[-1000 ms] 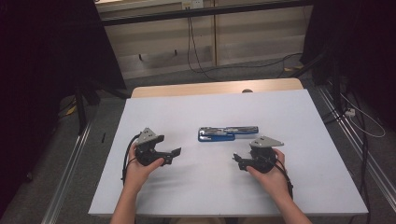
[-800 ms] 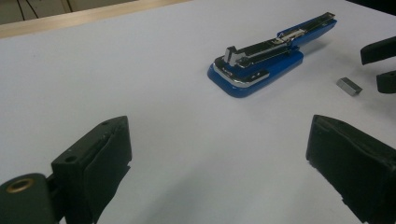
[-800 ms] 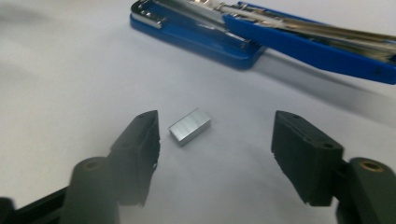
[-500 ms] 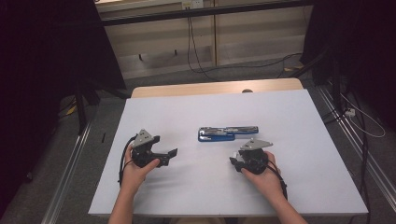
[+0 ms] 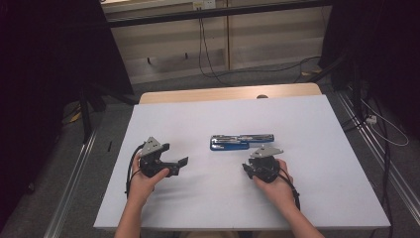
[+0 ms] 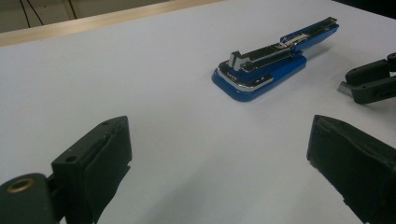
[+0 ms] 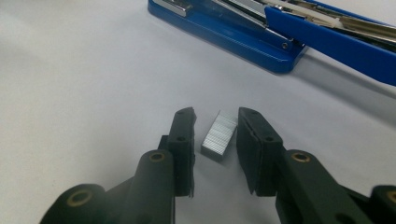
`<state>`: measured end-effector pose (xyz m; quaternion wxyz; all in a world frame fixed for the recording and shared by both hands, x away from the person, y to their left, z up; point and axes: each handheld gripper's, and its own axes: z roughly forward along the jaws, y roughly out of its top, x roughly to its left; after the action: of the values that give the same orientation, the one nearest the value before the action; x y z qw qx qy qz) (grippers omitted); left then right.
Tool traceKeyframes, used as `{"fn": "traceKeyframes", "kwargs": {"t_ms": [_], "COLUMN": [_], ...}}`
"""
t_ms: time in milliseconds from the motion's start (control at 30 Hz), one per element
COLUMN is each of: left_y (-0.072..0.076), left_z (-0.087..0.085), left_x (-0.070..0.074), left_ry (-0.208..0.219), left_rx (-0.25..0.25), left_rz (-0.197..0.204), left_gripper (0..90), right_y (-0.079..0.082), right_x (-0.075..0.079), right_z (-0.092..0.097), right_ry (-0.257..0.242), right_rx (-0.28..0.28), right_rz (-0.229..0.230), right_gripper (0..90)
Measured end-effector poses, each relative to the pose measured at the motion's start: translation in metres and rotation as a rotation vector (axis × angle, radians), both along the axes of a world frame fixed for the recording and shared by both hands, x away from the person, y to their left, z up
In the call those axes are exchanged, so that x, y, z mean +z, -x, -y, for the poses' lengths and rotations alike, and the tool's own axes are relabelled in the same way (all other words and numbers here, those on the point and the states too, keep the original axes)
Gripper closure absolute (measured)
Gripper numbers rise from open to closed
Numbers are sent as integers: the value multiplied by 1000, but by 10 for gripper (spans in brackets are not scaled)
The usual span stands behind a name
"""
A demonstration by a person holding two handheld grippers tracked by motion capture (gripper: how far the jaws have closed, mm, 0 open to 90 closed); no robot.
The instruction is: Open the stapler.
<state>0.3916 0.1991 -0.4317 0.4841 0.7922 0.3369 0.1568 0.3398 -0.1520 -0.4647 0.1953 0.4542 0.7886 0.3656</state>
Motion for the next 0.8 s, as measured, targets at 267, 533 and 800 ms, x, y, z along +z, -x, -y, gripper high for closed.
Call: {"fn": "traceKeyframes", "kwargs": {"t_ms": [267, 533, 800], "left_y": [0, 0, 0], "left_z": [1, 1, 0], "left_x": [0, 0, 1], "left_ry": [-1, -2, -1], "left_rx": [-2, -1, -2], "left_rz": [-5, -2, -5], "left_gripper": [70, 74, 75], "right_y": [-2, -5, -8], "right_x": [0, 1, 1], "right_z": [6, 6, 9], "right_ry": [-16, -5, -19], "right_rx": [2, 31, 48], "right_rz": [-5, -17, -30], "right_gripper": [783, 761, 791]}}
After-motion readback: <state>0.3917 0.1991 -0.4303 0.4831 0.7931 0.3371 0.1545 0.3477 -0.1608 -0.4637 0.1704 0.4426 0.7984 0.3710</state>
